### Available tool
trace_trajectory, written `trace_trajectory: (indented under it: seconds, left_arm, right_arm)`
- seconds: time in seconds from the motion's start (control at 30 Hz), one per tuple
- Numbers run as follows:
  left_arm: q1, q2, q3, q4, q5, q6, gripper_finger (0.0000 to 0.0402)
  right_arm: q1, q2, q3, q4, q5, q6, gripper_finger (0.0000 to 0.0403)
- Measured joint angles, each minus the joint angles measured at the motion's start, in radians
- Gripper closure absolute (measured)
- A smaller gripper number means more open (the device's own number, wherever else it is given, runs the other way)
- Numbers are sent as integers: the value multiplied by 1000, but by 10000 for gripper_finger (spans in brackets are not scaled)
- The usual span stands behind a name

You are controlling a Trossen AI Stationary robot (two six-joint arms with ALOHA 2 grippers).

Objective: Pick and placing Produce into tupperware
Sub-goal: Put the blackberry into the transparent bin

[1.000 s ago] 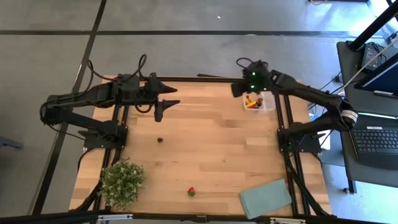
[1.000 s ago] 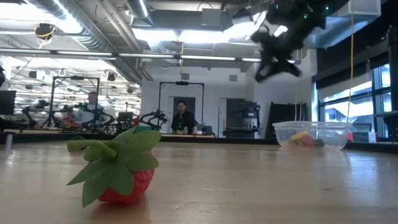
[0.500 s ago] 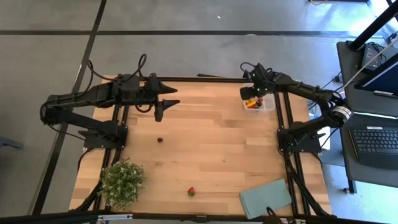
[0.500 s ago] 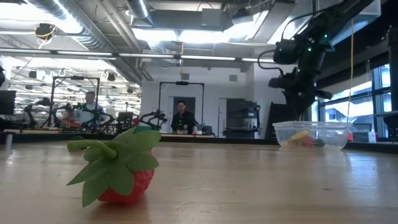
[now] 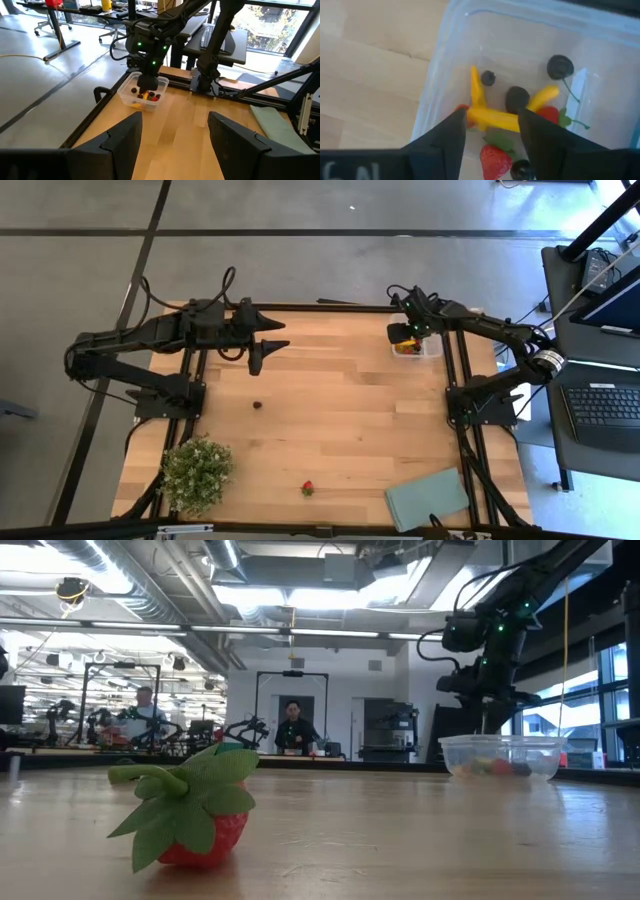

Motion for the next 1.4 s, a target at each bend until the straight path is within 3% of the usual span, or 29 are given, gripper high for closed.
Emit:
trace_trajectory:
  seconds: [0.23, 0.43, 0.53, 0.77, 1.0, 1.17, 1.3, 1.4]
  left_arm:
    - [0, 0, 2, -19, 0, 1, 182]
    - [0, 0, 2, -105, 0, 0, 182]
    - [0, 0, 2, -139, 4, -1, 182]
    - [-2, 0, 2, -262, 130, 31, 182]
    - [-11, 20, 2, -424, 124, 19, 182]
    - [-63, 116, 2, -559, 55, 44, 182]
    - [-77, 241, 2, -608, 52, -134, 182]
    - [-81, 347, 1, -681, 41, -133, 182]
  right_arm:
    - [2, 0, 24, 35, -4, -67, 160]
    - [68, -33, 109, 104, -139, -115, 118]
    - [136, -45, 157, 122, -175, -148, 113]
    - [364, -59, 201, 191, -186, -251, 112]
    - [533, -58, 201, 275, -84, -201, 112]
    - [600, -58, 201, 306, -8, -194, 112]
    - [622, -58, 201, 322, 0, -188, 111]
    - [628, -58, 201, 330, 0, -168, 111]
